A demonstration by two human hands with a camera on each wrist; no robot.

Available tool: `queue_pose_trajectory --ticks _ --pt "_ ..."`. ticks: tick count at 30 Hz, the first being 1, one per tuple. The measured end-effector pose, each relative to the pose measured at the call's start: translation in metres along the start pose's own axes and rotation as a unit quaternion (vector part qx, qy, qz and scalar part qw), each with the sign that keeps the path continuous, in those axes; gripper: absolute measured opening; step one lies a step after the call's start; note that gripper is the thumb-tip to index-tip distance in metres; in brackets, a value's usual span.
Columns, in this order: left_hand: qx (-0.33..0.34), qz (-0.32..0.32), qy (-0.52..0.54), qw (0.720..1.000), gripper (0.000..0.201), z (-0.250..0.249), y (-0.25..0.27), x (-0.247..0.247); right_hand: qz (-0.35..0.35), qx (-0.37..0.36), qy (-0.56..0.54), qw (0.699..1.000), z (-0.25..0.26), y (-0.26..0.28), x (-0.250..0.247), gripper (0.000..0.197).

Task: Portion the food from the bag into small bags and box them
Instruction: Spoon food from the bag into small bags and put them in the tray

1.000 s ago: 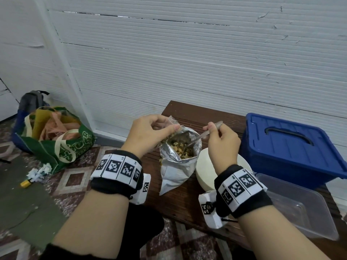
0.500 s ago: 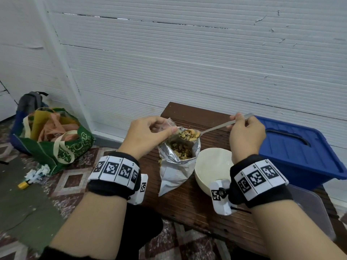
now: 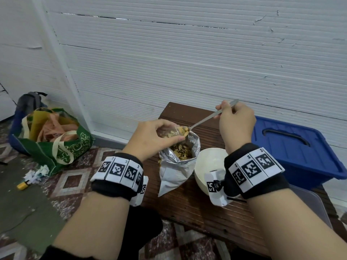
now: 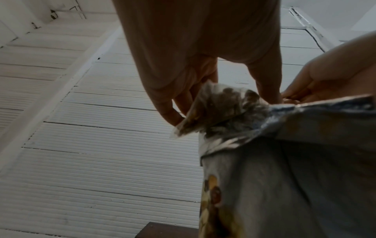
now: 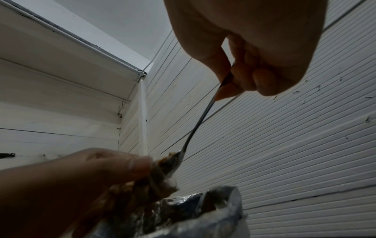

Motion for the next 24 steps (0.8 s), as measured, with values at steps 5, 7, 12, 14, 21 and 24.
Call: queue_pose_trajectory --ticks 5,7,12,14,21,24 --pt "0.003 0.006 -0.003 1.000 0.039 -0.004 -0.001 0.003 0.027 -0.007 0.001 1.000 0.001 0.002 0.010 0.025" --pt "0.007 0.002 -0.009 1.000 0.041 -0.006 -0.001 0.004 0.047 -0.022 -0.012 0.999 0.003 0.005 0.013 0.025" --pt "-0.012 -0.043 0.018 0.999 0.040 -0.005 -0.001 0.001 0.107 -0.108 -0.066 0.986 0.018 0.013 0.013 0.021" --pt "-0.030 -0.051 0.032 0.998 0.041 -0.003 -0.001 0.000 0.112 -0.139 -0.092 0.980 0.022 0.015 0.011 0.020" --pt "-0.055 -0.049 0.064 0.995 0.032 -0.002 -0.001 -0.003 0.044 -0.164 -0.154 0.973 0.025 0.008 -0.004 0.020" --pt "-0.062 -0.060 0.077 0.993 0.025 -0.001 0.001 -0.005 -0.030 -0.146 -0.156 0.977 0.020 0.004 -0.012 0.021"
Point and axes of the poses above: each hand's wrist, its own y-axis away from the middle knuckle, its own x-axis out of the palm, z = x × y, the point moved 2 cm from there along -y, towards the middle knuckle, and after that the axes turned 15 degrees about -y, right-handed, at the moved point
